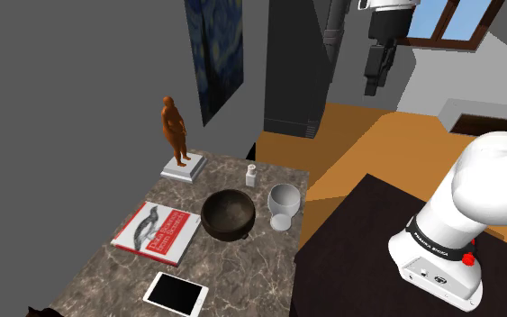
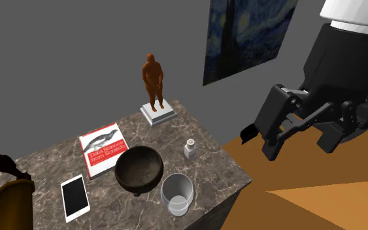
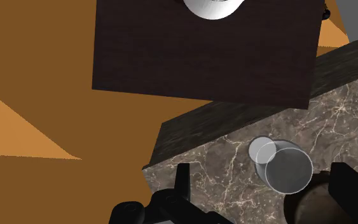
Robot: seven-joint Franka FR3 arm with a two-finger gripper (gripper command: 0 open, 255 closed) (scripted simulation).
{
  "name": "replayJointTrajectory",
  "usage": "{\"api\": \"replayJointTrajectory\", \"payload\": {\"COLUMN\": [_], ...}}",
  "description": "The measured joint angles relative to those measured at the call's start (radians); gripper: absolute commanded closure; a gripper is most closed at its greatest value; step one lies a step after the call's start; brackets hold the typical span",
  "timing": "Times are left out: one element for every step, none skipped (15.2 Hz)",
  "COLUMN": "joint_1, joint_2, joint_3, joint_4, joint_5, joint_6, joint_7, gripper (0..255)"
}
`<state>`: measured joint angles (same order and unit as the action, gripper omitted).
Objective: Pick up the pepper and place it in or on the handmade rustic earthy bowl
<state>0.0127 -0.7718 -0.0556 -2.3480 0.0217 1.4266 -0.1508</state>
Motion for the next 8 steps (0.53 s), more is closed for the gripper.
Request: {"api": "replayJointTrajectory", "payload": {"joint_1": [0.000,0.002,0.004,0.006,0.009,0.010,0.013,0.015], "joint_2": [0.000,0.010,0.031,0.047,0.072,0.094,0.111,0.139], "joint_3": [0.000,0.006,0.011,0.017,0.025,0.031,0.040,0.046], "joint_4": [0.000,-0.003,-0.008,-0.021,-0.029,-0.041,-0.052,-0.055], "joint_5": [0.000,0.004,0.006,0.009,0.013,0.015,0.019,0.021], "joint_6": [0.000,0.013,0.037,0.066,0.098,0.132,0.159,0.190], "joint_7": [0.000,0.006,0.011,0.018,0.027,0.033,0.042,0.049], "gripper": [0,0,0,0,0,0,0,0]}}
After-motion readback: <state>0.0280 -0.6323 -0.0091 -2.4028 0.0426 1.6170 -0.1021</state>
